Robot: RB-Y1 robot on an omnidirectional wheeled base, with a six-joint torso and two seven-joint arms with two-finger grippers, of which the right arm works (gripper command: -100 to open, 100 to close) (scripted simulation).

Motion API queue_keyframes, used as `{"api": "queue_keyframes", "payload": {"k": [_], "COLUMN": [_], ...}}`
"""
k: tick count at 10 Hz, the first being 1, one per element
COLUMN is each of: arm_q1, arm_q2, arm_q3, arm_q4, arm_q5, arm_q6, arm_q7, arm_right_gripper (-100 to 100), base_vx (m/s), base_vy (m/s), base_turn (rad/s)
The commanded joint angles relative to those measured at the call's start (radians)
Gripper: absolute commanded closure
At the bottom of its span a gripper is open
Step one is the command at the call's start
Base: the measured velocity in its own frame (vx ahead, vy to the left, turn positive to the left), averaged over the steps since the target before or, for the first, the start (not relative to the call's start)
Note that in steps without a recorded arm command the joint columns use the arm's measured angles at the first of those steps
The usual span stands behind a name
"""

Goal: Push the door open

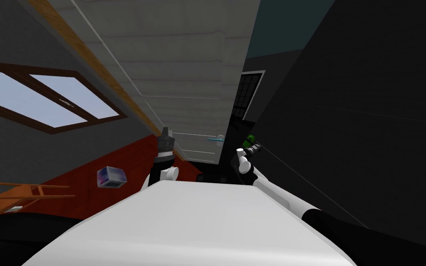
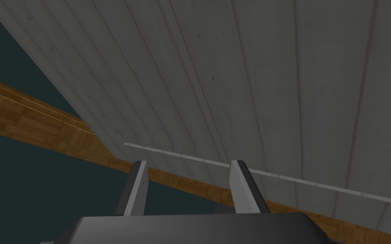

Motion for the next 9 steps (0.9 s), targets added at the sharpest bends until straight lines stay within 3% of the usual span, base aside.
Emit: {"api": "queue_keyframes", "payload": {"k": [1,3,4,6,8,9], "arm_q1": [-0.014,-0.014,-0.015,-0.015,-0.017,-0.017], "arm_q2": [-0.039,-0.039,-0.043,-0.047,-0.056,-0.056], "arm_q3": [-0.01,-0.01,-0.025,-0.04,-0.086,-0.086], "arm_q4": [0.029,0.029,0.028,0.027,0.022,0.022], "arm_q5": [-0.004,-0.004,-0.013,-0.023,-0.05,-0.05], "arm_q6": [-0.025,-0.025,-0.038,-0.051,-0.091,-0.091], "arm_q7": [0.0,0.0,0.008,0.017,0.045,0.045], "arm_right_gripper": [100,100,100,100,100,100], "base_vx": [0.01,0.019,0.013,0.008,0.005,0.01], "base_vy": [-0.09,-0.009,-0.021,-0.068,-0.111,-0.083], "base_turn": [0.072,-0.029,0.11,0.149,0.273,0.081]}}
